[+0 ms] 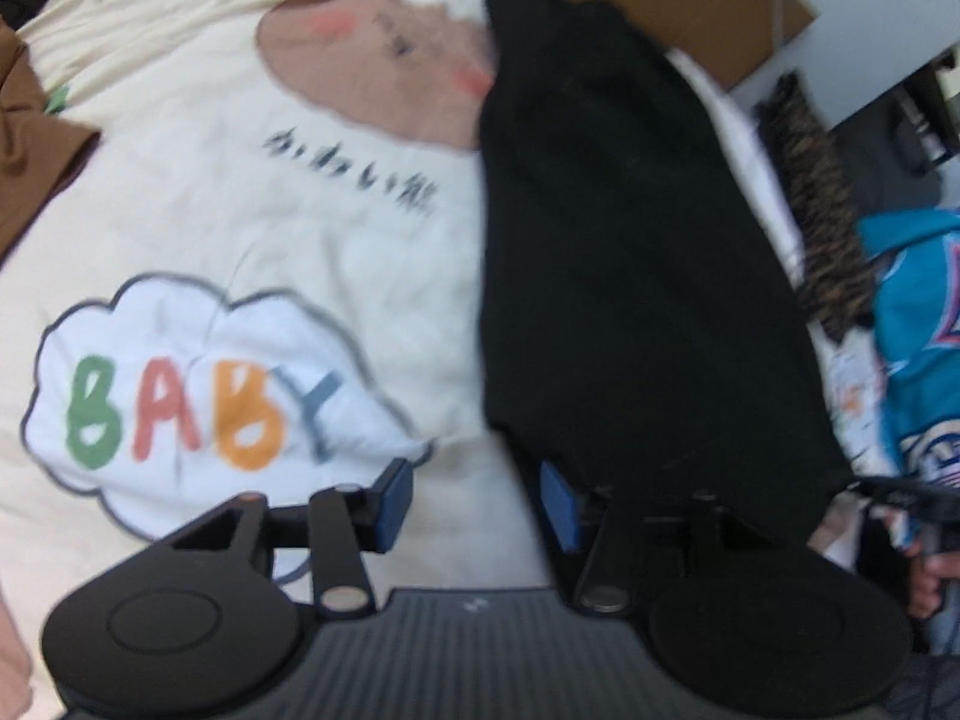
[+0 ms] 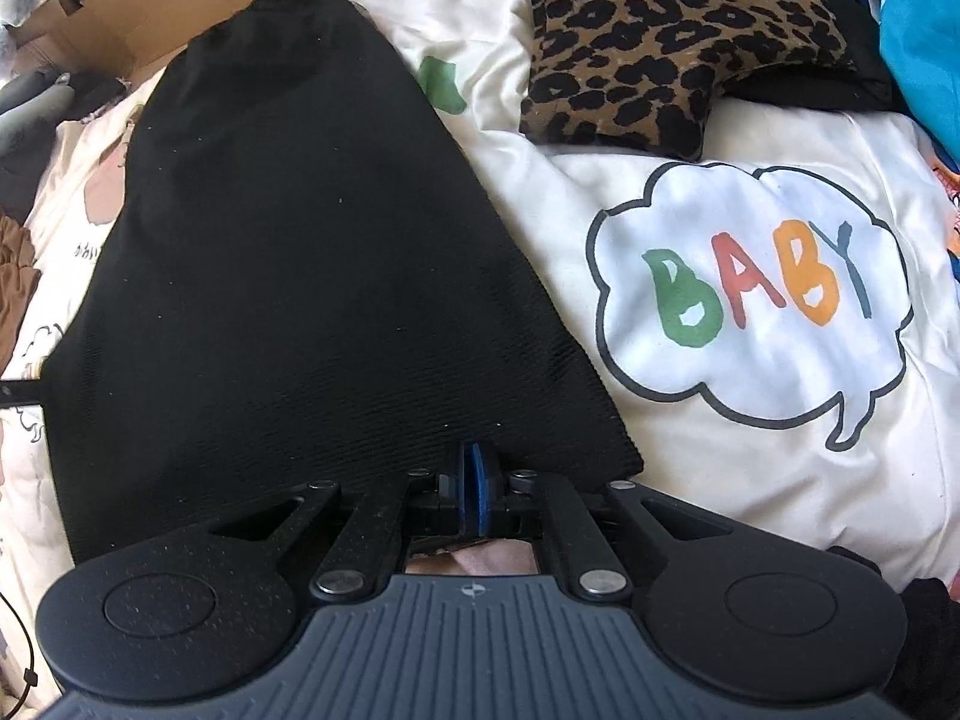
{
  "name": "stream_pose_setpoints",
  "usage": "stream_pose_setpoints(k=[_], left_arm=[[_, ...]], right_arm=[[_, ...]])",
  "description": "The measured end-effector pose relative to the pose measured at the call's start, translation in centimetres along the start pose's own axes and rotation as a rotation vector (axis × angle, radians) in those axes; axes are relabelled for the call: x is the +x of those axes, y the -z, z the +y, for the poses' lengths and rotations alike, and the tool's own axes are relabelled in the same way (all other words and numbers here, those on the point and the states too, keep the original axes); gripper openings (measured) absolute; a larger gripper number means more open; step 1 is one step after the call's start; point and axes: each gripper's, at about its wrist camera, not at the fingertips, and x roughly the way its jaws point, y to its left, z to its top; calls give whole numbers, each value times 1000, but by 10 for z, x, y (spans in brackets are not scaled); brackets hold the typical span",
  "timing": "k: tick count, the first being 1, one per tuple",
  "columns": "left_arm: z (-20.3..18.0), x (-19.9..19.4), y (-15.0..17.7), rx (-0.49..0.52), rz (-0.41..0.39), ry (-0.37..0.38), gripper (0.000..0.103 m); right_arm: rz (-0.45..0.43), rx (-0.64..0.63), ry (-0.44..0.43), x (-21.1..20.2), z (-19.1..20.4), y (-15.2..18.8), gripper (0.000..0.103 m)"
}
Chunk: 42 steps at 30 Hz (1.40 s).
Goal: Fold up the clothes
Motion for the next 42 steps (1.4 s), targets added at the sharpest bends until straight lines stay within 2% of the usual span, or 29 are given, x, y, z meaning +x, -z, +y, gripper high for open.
stream_pose_setpoints(k=[7,9,11,13,15,18,25,29,35,38,42], left_arm=[[-15,5,0,71,-36,56,57],[-19,10,0,108,-36,16,60],[-19,14,0,130,-3,-21,57],[-14,10,2,148,-5,-13,57],[-9,3,5,159,-18,-36,57],[0,8,6,148,4,-63,57],[-10,23,-5,132,3,-25,57],[-24,29,-7,170,-26,-15,58],[-31,42,-7,183,-25,-38,57],[-32,43,-2,224,-22,-38,53],[-30,40,7,283,1,-43,53]], right_arm=[[10,-31,14,3,4,1,9],[11,-34,14,3,4,2,9],[14,-33,15,3,3,1,9],[16,-33,18,2,3,0,9],[14,-38,18,3,3,1,9],[11,-30,15,5,1,2,9],[30,-67,29,5,8,2,9],[31,-74,30,5,9,2,9],[24,-66,31,5,11,4,9],[27,-64,25,4,11,4,9],[19,-56,22,4,7,7,9]])
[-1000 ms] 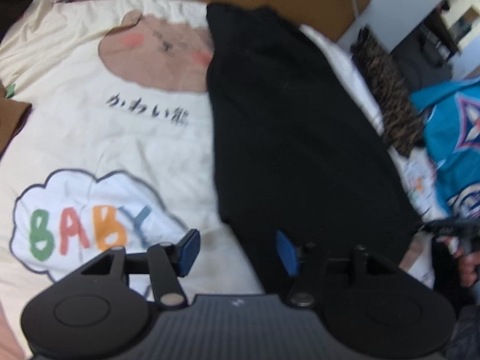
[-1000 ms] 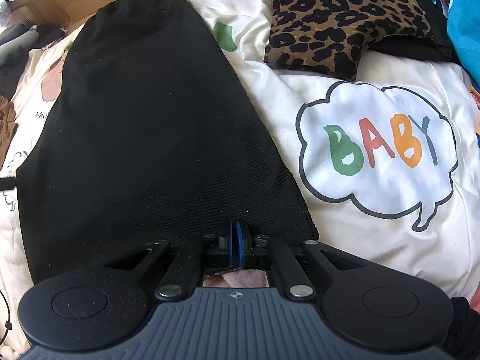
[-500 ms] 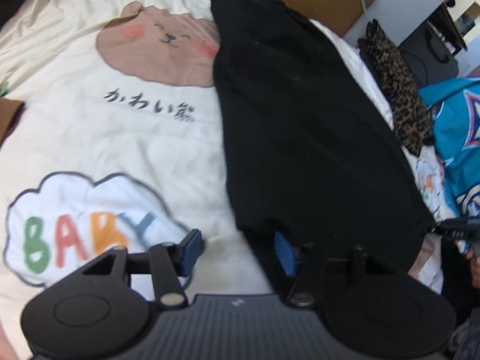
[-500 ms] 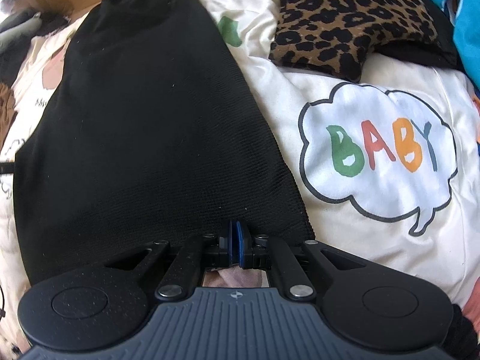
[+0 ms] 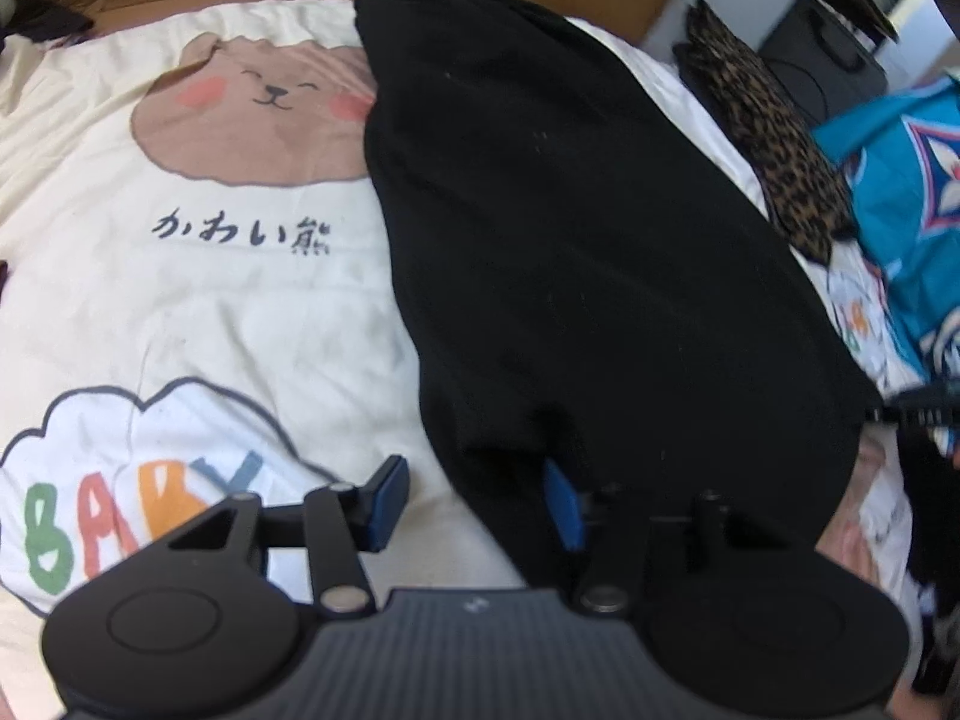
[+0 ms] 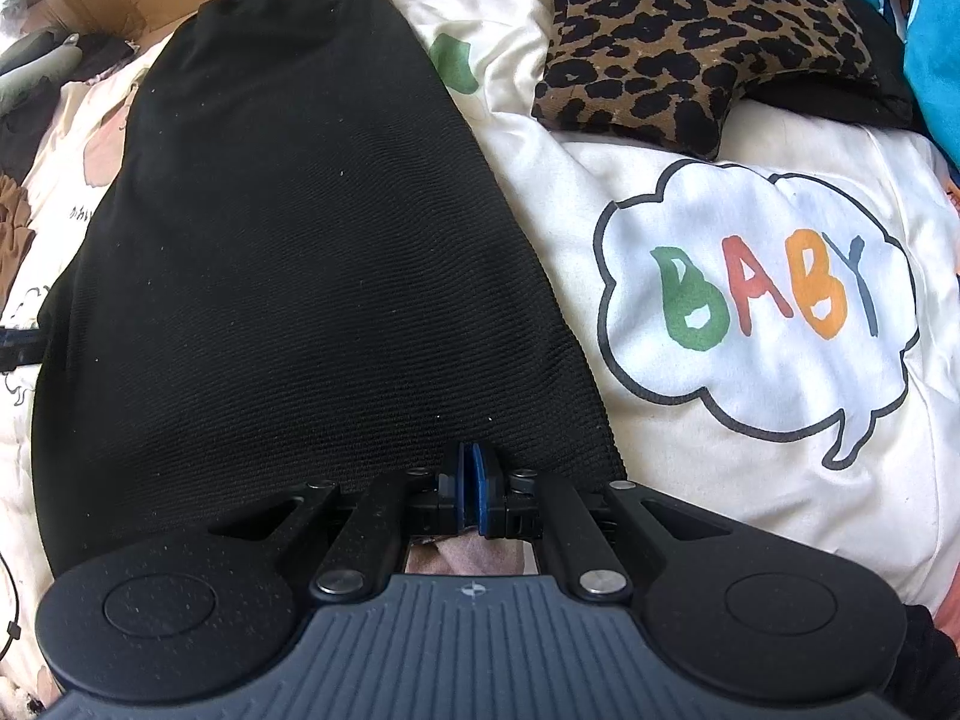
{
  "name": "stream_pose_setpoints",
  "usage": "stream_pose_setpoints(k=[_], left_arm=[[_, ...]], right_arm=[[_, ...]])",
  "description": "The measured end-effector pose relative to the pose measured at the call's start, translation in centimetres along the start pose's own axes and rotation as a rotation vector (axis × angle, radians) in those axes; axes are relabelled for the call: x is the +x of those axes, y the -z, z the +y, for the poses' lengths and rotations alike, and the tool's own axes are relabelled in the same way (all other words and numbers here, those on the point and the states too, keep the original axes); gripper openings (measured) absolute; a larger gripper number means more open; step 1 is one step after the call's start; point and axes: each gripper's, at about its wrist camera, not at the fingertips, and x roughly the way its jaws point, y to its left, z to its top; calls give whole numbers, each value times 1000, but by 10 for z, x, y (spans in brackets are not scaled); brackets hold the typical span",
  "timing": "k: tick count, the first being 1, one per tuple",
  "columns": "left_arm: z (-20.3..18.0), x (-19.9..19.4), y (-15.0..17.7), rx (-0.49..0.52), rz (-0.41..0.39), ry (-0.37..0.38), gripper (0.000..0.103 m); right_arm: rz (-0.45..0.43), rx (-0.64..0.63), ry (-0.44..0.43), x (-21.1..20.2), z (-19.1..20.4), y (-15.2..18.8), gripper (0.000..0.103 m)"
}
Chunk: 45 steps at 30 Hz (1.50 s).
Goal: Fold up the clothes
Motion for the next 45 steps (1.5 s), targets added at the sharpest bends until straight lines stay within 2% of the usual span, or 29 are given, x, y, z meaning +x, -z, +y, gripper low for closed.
stream_pose_setpoints(k=[8,11,12,17,19,22,26,28,30,33,38,45], left_arm=[[-5,1,5,115,39,-37,52],[0,1,5,124,48,-47,44],[2,0,4,121,48,-48,41],[9,-3,2,84,19,-45,40],[11,-3,0,50,9,-21,40],[18,-4,-4,-29,-26,44,47],[15,3,-8,-32,-60,8,46],[13,4,-10,-24,-79,-11,38],[13,2,-11,-19,-96,-11,9],[19,-4,-10,-11,-97,1,5],[27,-15,-2,55,-71,-10,4],[36,-21,12,76,11,-87,0]], right_arm=[[-2,-5,-4,-1,1,3,9],[-5,-4,-7,-2,1,4,9],[-6,-2,-7,-2,1,4,9],[-7,-4,-8,-1,-1,3,9],[-6,-6,-9,-1,0,3,9],[-6,-8,-9,0,-1,2,9],[-8,-7,-9,2,-2,2,9],[-7,-8,-10,2,-3,1,9],[-6,-10,-10,2,-3,0,9],[-6,-14,-11,2,-3,0,9],[-2,-6,-8,2,-4,0,7],[-1,28,-5,1,-8,-1,5]])
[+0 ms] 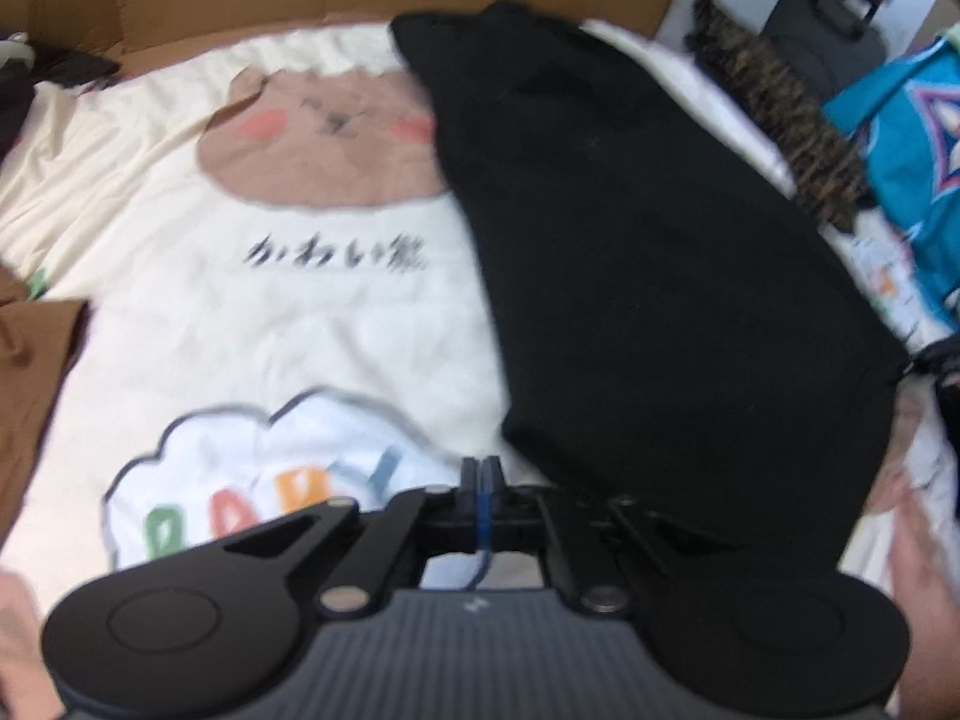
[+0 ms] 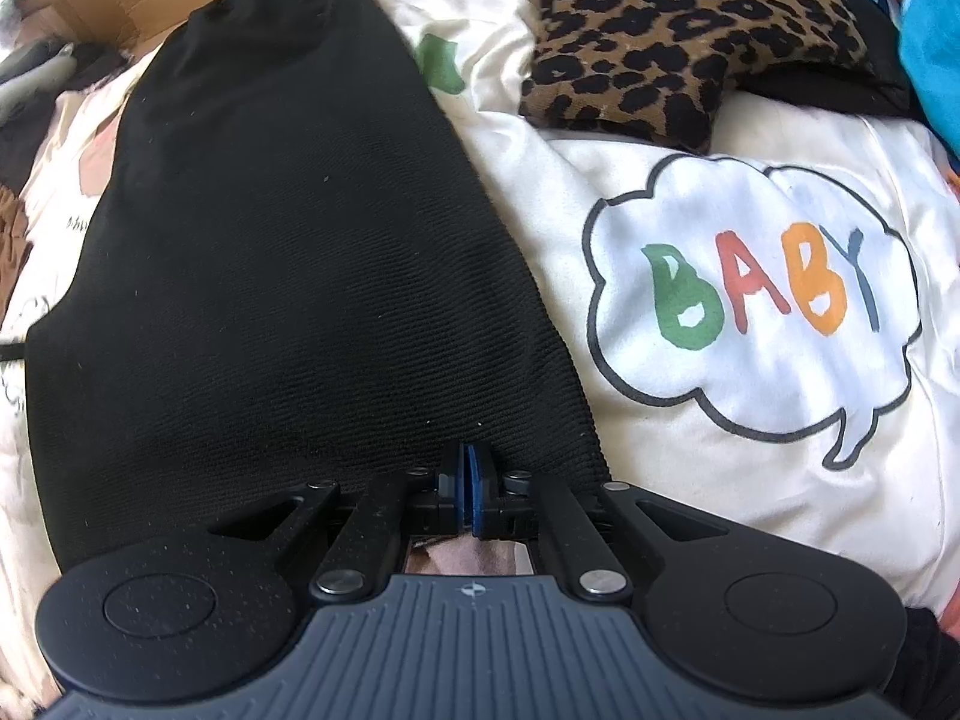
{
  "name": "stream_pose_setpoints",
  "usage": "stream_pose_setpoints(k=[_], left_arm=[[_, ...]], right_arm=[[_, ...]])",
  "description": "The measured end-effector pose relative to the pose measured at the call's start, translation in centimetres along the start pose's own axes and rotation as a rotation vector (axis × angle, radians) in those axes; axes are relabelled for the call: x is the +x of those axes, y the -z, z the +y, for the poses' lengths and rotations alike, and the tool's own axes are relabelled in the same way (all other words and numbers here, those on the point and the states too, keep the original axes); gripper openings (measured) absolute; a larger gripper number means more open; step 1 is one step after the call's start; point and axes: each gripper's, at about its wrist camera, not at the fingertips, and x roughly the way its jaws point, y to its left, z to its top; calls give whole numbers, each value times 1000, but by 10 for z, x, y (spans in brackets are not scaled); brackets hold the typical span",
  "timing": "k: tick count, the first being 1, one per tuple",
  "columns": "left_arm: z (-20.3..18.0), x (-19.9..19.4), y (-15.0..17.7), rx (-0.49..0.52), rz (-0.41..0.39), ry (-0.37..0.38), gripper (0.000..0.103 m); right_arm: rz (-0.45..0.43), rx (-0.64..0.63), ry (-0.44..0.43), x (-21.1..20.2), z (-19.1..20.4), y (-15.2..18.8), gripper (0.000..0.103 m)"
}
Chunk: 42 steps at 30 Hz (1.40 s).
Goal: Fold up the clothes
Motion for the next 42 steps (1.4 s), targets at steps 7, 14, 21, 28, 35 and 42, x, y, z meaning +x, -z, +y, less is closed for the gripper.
stream_pose_setpoints(k=[7,14,21,28,35,42], left_arm=[[9,-14,-6,-54,-25,-11,2],[-23,-3,-36,-55,-45,24,3],[-41,26,-25,-38,38,3,5],[-63,30,-6,56,113,-48,5],[-56,10,12,102,163,-135,9],[-45,-33,12,16,103,-116,14]], right_arm=[[-7,24,6,-1,0,2,5],[5,14,17,-2,1,4,5],[-1,5,18,-3,0,6,5],[10,16,26,-2,-2,4,5],[74,163,67,-12,-39,7,10],[-20,264,29,-44,-72,12,16]])
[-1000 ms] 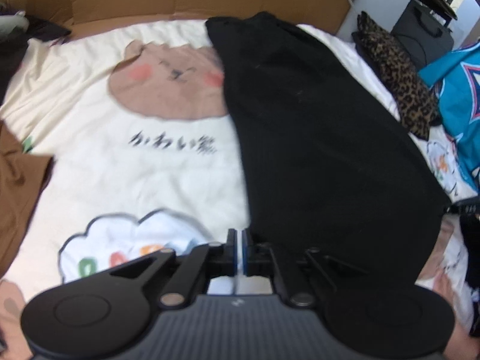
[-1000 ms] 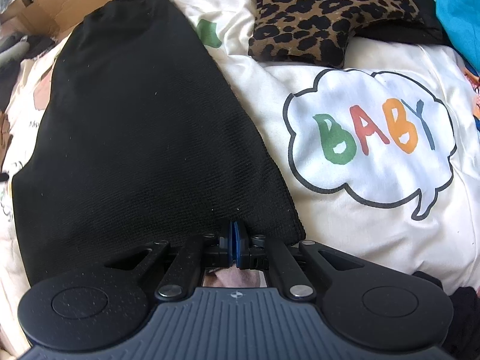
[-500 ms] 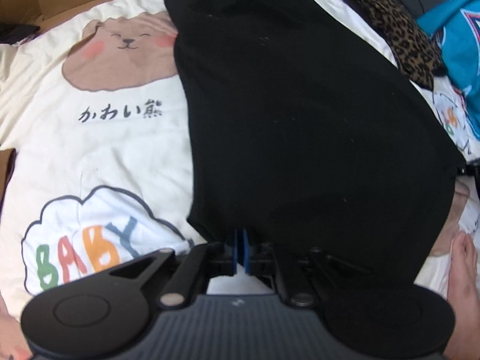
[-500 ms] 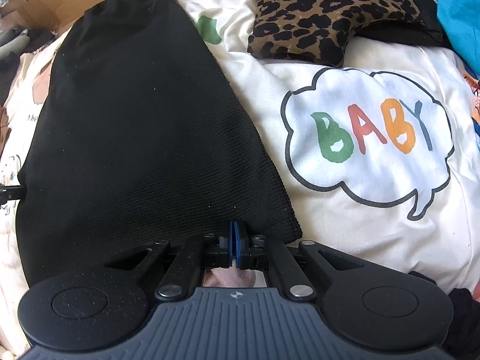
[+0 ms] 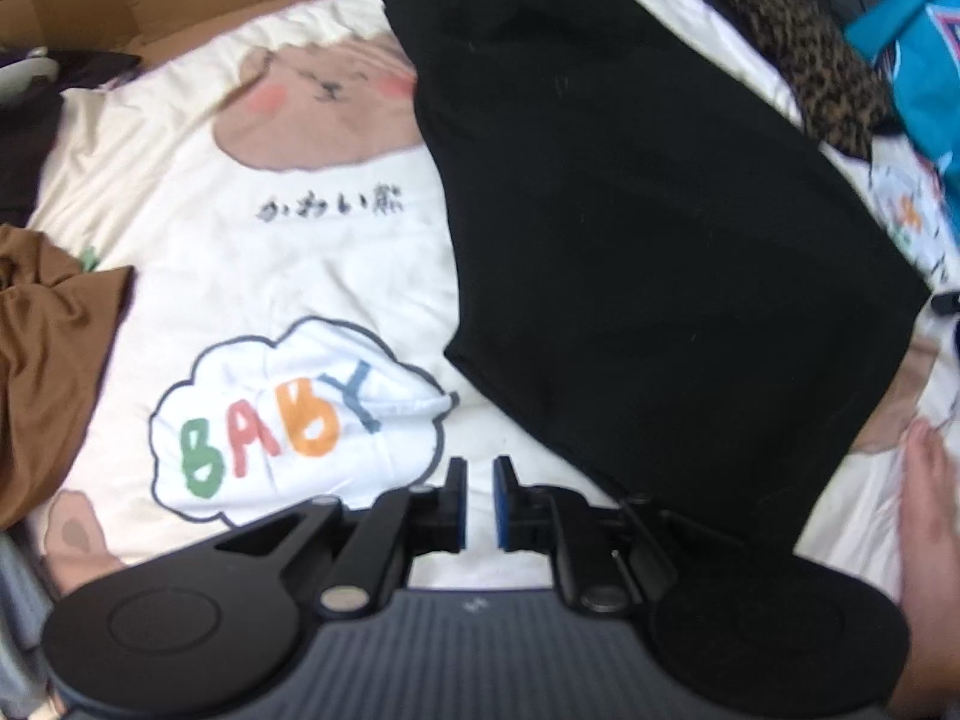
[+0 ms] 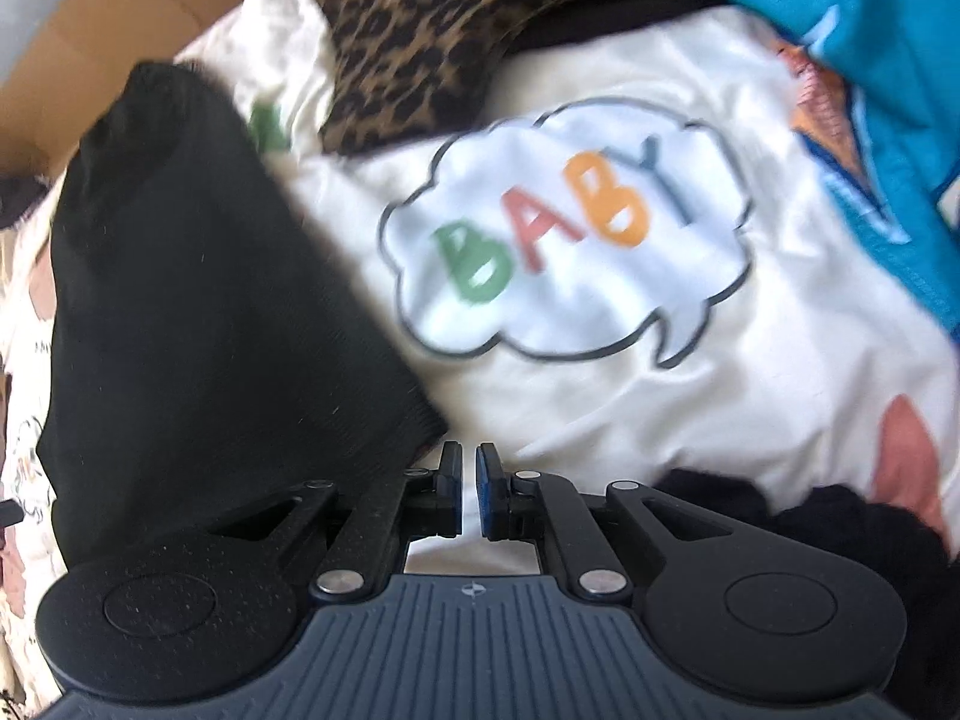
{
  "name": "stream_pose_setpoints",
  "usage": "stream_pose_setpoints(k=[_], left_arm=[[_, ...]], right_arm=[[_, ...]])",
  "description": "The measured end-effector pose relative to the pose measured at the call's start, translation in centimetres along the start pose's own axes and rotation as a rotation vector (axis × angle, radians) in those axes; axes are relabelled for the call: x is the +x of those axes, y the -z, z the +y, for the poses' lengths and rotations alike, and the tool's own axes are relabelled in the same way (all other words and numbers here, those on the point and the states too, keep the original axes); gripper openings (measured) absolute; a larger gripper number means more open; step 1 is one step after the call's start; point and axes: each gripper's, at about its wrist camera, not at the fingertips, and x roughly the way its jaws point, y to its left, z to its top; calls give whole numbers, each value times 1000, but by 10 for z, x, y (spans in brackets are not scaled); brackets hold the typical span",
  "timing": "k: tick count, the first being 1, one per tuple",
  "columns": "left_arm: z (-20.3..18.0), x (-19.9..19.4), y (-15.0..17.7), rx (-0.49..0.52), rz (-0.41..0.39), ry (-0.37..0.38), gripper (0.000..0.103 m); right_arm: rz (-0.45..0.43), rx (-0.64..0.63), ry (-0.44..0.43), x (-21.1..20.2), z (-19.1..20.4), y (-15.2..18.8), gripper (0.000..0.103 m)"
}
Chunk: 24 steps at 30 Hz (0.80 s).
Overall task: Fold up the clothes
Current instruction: 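Open both grippers and release the folded shorts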
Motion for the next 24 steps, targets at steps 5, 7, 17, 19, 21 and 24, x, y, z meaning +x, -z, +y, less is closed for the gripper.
stream_pose_setpoints(k=[5,7,17,19,21,24], left_arm=[[9,-14,2,-64,-19,40,21],[10,-11,3,-102,-9,59,23],[16,-11,16,-242,19,133,30],[16,-7,18,-276,22,172,31],[13,0,23,-310,28,210,32],[7,11,30,-359,37,271,33]], right_arm=[[-74,29,-20,-10,-17,-12,32],[-96,20,-37,-9,-19,-19,32],[-107,-36,-114,6,1,-21,32],[-88,-60,-110,12,5,-18,33],[-68,-88,-102,16,8,-15,33],[-45,-108,-90,23,11,-10,33]])
